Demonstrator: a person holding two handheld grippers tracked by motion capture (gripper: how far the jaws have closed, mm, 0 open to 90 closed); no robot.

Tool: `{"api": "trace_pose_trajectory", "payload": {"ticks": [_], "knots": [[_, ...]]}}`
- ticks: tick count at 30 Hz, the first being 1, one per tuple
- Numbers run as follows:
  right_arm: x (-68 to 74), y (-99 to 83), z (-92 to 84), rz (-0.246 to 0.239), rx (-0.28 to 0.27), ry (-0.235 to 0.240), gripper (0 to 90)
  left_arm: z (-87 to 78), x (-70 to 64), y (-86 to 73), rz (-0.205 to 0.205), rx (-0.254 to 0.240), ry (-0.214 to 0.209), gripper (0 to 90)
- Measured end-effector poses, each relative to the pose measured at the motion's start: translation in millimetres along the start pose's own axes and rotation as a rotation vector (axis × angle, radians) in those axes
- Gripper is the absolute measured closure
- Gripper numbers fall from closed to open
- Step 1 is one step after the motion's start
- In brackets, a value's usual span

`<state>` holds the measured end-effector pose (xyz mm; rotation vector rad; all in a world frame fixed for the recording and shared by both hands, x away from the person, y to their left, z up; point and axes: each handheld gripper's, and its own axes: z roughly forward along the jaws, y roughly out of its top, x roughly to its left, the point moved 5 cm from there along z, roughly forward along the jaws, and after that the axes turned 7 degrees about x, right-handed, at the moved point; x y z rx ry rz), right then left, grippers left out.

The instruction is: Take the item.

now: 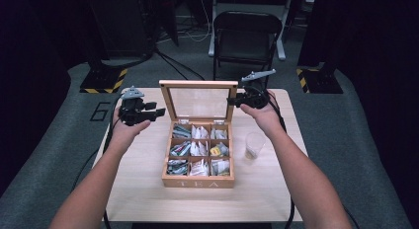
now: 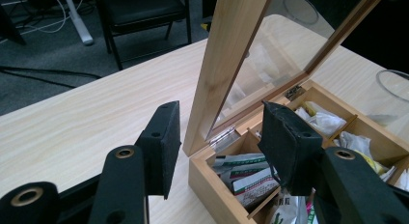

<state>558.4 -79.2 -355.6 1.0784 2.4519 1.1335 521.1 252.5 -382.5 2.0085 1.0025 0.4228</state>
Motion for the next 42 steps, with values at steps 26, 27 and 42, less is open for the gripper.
{"api": "trace_pose_trajectory", "payload": {"ticks": [26,27,42], "knots": [[13.0,-15.9,-10.0,-0.003,-0.023,0.037,57.8,0.1,-17.4,20.9,0.052,-0.011,-0.016,61.0],[14.1,-17.5,-10.5,-0.008,-0.025,0.037,57.8,0.1,-17.5,20.4,0.054,-0.013,-0.015,61.1],[27.5,-26.5,-23.5,-0.011,-0.063,0.047,53.4,-5.1,-24.1,8.7,0.066,-0.011,-0.03,60.8]]}}
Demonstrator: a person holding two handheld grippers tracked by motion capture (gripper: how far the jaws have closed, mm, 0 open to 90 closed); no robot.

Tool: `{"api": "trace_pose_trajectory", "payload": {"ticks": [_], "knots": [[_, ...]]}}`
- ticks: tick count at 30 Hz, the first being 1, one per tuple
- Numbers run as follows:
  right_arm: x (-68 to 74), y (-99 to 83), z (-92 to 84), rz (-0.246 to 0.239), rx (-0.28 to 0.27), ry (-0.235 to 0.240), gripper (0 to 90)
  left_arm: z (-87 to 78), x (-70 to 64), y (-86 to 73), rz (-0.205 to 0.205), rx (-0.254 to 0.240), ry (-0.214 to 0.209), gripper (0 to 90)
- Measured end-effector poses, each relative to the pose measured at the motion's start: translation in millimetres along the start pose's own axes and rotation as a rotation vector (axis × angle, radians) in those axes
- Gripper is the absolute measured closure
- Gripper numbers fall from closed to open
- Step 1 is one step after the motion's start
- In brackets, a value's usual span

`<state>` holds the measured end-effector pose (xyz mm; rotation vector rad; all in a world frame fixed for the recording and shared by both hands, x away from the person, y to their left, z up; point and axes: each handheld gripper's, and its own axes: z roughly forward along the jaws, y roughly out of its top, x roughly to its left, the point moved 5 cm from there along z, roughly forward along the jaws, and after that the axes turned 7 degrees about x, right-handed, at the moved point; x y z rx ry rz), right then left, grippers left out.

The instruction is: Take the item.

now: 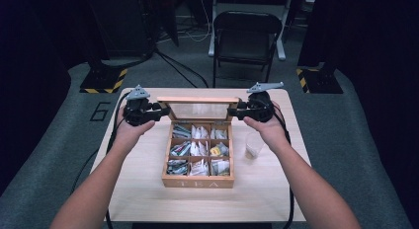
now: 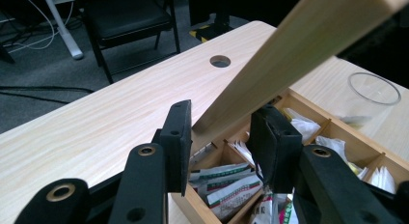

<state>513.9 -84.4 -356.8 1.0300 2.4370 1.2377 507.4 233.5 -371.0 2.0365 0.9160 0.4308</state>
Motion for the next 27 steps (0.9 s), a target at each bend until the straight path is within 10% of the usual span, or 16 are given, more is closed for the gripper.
{"api": "trace_pose_trajectory", "payload": {"ticks": [27], "knots": [[33.6,-26.8,-31.9,-0.073,-0.017,0.042,57.3,-7.2,-16.1,-28.7,-0.001,0.008,-0.038,58.5]]}}
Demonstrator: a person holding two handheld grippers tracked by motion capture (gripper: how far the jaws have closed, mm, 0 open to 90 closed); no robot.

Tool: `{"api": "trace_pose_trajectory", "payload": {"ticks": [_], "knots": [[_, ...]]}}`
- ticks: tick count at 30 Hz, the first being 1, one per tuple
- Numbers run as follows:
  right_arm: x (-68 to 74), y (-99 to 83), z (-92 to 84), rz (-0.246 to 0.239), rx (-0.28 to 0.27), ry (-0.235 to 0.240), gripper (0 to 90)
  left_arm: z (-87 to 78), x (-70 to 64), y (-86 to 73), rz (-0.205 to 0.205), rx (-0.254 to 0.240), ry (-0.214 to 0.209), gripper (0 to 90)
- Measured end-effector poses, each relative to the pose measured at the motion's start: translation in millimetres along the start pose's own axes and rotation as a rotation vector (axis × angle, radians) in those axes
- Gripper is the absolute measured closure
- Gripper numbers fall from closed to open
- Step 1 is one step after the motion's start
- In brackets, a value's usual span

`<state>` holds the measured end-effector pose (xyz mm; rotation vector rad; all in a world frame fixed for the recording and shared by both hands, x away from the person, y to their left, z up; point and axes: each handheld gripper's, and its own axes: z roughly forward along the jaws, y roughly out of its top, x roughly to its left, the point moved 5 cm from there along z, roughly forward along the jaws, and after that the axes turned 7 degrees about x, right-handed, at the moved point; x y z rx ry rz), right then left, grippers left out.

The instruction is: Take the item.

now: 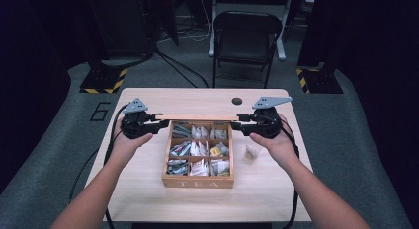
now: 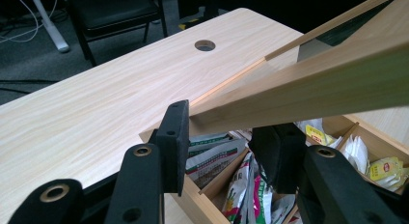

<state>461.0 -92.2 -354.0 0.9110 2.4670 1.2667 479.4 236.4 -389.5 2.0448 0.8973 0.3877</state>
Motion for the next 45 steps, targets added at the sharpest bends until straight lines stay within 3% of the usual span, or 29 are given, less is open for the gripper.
{"api": "trace_pose_trajectory", "payload": {"ticks": [14,24,36,41,45], "knots": [[3.4,-8.0,-8.9,-0.023,0.016,0.034,66.2,-0.3,-1.4,-7.8,-0.005,-0.002,-0.016,58.6],[8.3,-15.1,-9.2,-0.018,0.022,0.038,65.7,-4.6,-6.4,-14.8,0.0,-0.003,-0.024,58.3],[15.0,-28.5,-7.4,-0.013,0.022,0.044,65.0,-22.8,-24.2,-23.6,0.039,-0.014,-0.031,55.7],[18.1,-35.0,-5.9,-0.008,0.016,0.046,64.8,-29.5,-29.8,-28.0,0.022,-0.04,-0.047,56.1],[20.4,-40.3,-4.5,-0.015,0.018,0.043,64.7,-29.5,-32.9,-32.1,0.021,-0.026,-0.042,56.4]]}}
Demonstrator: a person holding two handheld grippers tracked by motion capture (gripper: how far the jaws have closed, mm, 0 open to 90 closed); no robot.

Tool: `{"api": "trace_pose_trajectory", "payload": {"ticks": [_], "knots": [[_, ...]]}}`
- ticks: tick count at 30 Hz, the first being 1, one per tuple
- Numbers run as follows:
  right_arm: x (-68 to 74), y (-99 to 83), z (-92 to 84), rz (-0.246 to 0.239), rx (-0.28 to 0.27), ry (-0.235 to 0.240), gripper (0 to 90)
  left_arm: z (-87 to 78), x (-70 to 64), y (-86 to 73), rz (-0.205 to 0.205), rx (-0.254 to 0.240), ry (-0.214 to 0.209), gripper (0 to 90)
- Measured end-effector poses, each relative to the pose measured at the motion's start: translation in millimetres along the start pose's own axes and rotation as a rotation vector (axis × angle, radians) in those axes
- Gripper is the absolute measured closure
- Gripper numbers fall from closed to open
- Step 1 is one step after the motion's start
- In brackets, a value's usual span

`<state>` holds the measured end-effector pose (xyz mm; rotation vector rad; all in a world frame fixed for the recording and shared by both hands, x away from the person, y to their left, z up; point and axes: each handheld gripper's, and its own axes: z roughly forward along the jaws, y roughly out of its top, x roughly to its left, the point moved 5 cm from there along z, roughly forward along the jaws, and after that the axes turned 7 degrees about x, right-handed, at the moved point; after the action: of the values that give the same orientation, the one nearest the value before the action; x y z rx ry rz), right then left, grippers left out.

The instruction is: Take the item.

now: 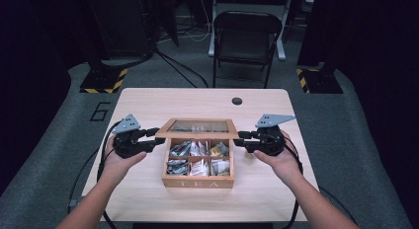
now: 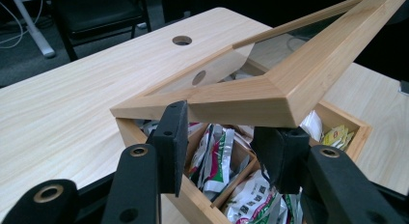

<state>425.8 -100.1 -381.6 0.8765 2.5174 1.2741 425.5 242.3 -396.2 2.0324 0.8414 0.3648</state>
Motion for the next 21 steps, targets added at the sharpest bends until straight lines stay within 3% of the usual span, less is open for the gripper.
{"api": "trace_pose_trajectory", "payload": {"ticks": [21], "knots": [[10.1,-26.2,10.7,-0.002,0.016,-0.012,63.8,3.3,-11.6,-26.5,0.005,0.025,-0.013,55.1]]}}
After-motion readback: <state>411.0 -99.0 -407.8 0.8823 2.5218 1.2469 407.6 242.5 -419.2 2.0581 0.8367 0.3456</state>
